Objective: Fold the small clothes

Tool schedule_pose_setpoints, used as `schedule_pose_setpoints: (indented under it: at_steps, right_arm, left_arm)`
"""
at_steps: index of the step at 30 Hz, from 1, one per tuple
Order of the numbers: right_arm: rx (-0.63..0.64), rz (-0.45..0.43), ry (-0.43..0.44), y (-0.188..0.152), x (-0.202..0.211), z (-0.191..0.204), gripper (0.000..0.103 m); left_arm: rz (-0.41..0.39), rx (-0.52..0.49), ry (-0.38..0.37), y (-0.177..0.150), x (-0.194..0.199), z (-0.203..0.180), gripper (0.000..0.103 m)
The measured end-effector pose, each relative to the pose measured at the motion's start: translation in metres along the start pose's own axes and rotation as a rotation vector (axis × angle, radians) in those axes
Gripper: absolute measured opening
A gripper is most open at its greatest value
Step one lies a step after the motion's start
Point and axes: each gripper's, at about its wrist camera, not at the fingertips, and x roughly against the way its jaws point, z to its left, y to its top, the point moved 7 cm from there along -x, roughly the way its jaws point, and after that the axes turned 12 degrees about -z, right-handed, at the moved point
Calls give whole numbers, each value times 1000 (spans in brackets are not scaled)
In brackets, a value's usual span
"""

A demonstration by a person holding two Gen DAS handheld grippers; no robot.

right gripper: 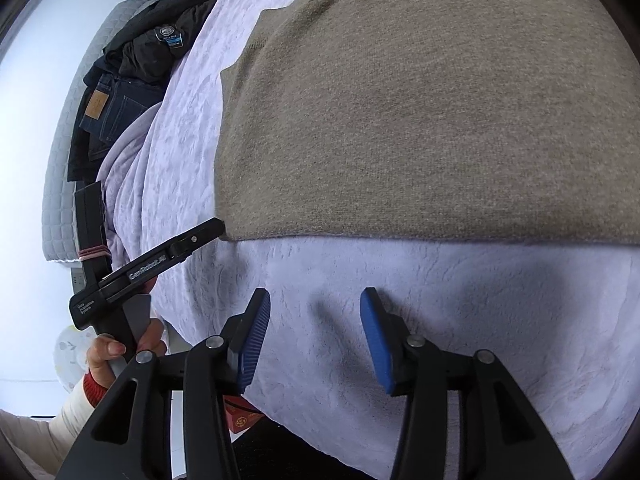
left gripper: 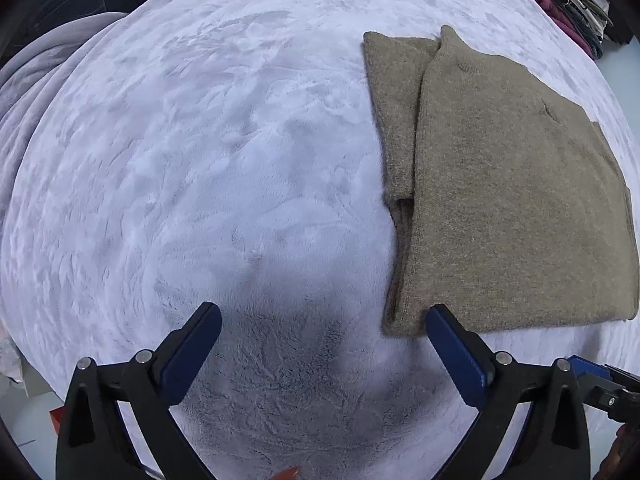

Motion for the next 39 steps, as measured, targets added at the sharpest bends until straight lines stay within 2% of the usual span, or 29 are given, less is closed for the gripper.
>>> schedule_pose_setpoints:
  at_steps: [2,4,11,15,29,37,39]
  right_arm:
    - [4,1,-7,0,-1,1,63]
    - [7,-5,-18,0,-1,1,67]
    - [-4,2,-30,-1,-4,0,67]
    - [2,7,-30,-2,-4,0,67]
    - [-4,16,-24,-2,-9,5,67]
    - [-36,-17,-8,4,-11,5,67]
    - [-48,-26,6,6,-14,7,67]
  left_arm:
    - [15,8,-4,-5,-1,3,103]
    - [37,15,-7,-11,-3,5,103]
    - [83,68,-19,-32,-10,13,103]
    - [95,59,-22,-38,-15,18,103]
    - [94,61,-17,-39,-16,15,103]
    - [160,50,-13,-42,-34,13,103]
    - [145,65,-16,-40,-32,13,103]
